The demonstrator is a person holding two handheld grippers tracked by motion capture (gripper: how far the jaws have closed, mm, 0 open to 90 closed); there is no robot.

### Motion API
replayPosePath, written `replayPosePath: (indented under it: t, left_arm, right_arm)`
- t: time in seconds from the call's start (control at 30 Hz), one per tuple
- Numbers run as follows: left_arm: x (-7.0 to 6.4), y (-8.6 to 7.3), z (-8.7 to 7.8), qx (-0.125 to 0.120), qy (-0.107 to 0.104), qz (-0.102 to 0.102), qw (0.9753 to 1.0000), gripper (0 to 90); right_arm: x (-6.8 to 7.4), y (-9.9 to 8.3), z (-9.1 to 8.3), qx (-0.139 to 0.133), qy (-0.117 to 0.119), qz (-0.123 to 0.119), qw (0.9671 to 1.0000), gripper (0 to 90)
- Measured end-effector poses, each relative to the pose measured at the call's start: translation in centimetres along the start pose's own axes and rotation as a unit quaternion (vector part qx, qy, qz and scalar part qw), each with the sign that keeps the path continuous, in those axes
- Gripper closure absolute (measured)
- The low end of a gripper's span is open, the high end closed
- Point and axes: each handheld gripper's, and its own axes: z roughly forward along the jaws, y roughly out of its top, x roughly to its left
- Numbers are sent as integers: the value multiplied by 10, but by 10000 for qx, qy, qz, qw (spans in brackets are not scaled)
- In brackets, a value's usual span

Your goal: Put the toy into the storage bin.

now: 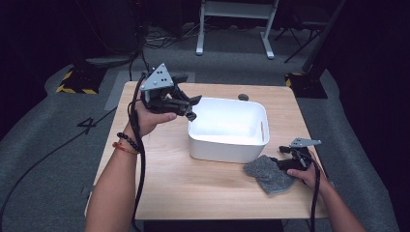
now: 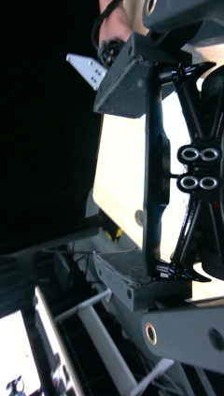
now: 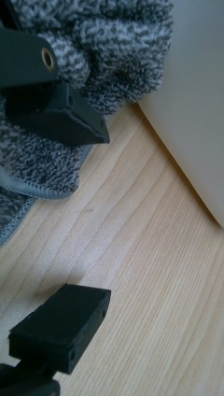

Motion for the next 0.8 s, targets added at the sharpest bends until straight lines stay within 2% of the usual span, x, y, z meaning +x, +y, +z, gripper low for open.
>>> replayPosePath:
  t: [0.3,0.57,0.8]
  left_arm:
    - [-7,2,15,-44,-263,52,9996,244]
    - [-14,-1,33,67,-509,111,9986,244]
    - [-19,-6,50,180,-723,87,9972,244]
  right_arm:
    - [0,0,0,-1,2,-4,10000,208]
    - [0,0,0,1,3,-7,10000,208]
    - [0,0,0,0,5,-9,10000,208]
